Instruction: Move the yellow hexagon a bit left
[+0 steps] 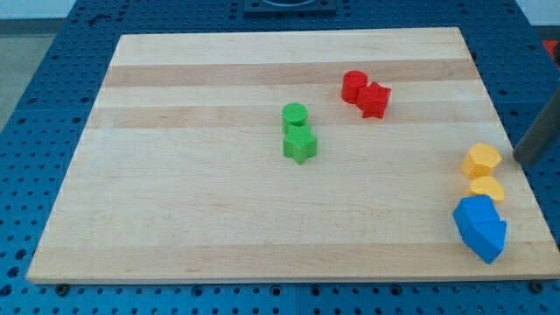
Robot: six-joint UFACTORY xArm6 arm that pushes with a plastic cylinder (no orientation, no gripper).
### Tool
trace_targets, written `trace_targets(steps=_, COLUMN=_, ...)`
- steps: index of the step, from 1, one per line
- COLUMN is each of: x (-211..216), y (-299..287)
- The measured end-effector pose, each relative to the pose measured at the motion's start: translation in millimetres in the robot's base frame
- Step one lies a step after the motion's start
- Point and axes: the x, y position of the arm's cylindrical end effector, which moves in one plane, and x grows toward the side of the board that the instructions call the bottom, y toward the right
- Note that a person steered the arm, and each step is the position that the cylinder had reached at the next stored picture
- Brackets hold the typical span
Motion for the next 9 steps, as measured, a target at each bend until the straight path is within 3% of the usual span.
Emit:
trace_targets(steps=2, x=-77, y=1)
trace_targets(steps=3, x=-80, y=-2)
trace_targets(steps=9, x=-28, y=-23)
